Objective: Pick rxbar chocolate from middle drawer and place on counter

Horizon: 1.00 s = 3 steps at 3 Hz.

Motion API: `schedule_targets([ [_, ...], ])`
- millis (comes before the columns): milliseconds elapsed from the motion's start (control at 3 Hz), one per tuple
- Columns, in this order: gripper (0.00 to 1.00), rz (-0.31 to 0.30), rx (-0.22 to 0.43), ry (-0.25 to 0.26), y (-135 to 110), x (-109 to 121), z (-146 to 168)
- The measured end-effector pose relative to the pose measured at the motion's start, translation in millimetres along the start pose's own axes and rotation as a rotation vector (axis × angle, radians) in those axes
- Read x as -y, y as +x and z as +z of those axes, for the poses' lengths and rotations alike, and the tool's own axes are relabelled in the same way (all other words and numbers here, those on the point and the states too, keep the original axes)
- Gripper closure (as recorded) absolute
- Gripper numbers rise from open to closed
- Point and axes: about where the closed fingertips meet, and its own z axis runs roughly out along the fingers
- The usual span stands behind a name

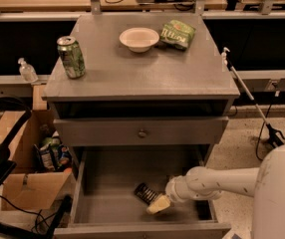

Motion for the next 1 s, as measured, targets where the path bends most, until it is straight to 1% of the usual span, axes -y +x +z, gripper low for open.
schedule_targets([
  [333,0.19,-0.023,-0.029,0.006,5,-21,21],
  [667,0.50,-0.048,-0.041,0.014,3,-39,30],
  [1000,0.73,-0.048,-0.041,0.014,-1,-40,24],
])
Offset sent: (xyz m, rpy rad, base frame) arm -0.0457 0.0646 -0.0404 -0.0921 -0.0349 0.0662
